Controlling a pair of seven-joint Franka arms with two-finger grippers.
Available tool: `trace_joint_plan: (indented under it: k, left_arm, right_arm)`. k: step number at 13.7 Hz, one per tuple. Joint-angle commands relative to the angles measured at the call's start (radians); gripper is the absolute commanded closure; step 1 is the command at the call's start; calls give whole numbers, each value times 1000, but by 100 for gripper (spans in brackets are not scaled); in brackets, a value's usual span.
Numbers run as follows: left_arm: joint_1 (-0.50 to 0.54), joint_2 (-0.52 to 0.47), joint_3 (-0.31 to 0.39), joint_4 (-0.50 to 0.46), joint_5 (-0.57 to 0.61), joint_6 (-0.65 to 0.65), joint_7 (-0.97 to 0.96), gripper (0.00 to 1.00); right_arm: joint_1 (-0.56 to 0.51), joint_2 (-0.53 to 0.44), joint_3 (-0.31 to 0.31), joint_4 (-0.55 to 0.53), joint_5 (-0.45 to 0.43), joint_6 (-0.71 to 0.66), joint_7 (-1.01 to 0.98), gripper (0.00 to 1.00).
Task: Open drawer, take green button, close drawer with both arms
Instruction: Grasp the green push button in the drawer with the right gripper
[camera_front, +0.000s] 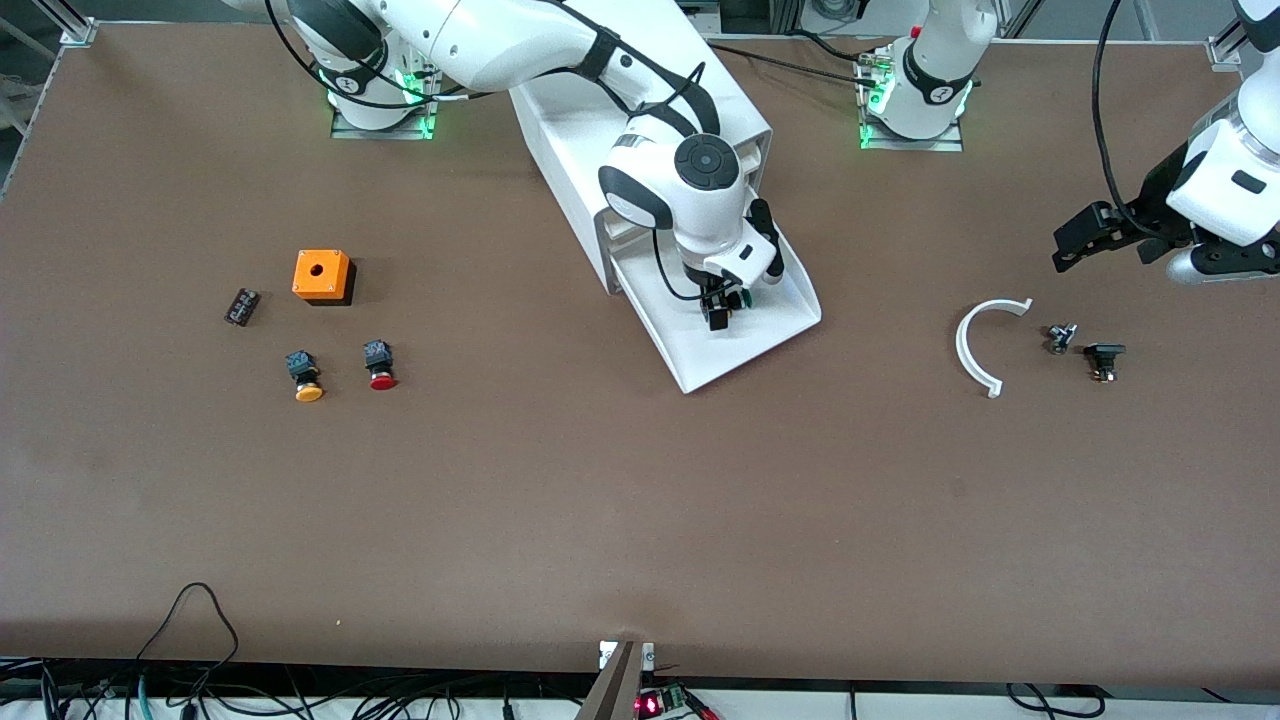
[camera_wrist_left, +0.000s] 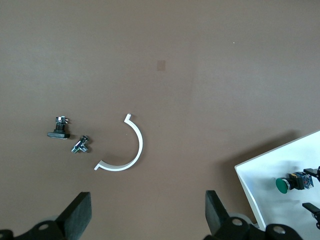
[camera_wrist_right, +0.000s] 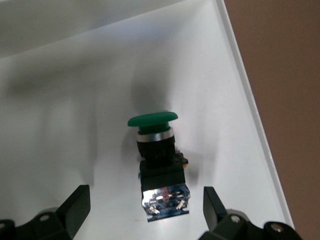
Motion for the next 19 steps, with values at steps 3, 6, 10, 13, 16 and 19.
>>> trace_joint_plan:
  k: [3, 6, 10, 13, 16, 19]
  left_arm:
    - [4, 18, -2, 30, 27, -2, -10, 0]
    - [3, 18, -2, 31, 27, -1, -10, 0]
    - [3, 18, -2, 31, 27, -1, -10, 0]
    - [3, 18, 0, 31, 27, -1, -10, 0]
    - [4, 24, 0, 31, 24, -1, -10, 0]
    - [4, 27, 0, 31, 27, 13, -9, 0]
  right_arm:
    - [16, 40, -2, 38, -20, 23, -13, 0]
    - [19, 51, -3, 38, -20, 50, -16, 14]
    - [19, 51, -3, 38, -20, 52, -10, 28]
    - [18, 51, -3, 38, -22, 52, -5, 47]
    - [18, 52, -3, 38, -22, 70, -4, 60]
    - [18, 32, -2, 40, -20, 70, 7, 65]
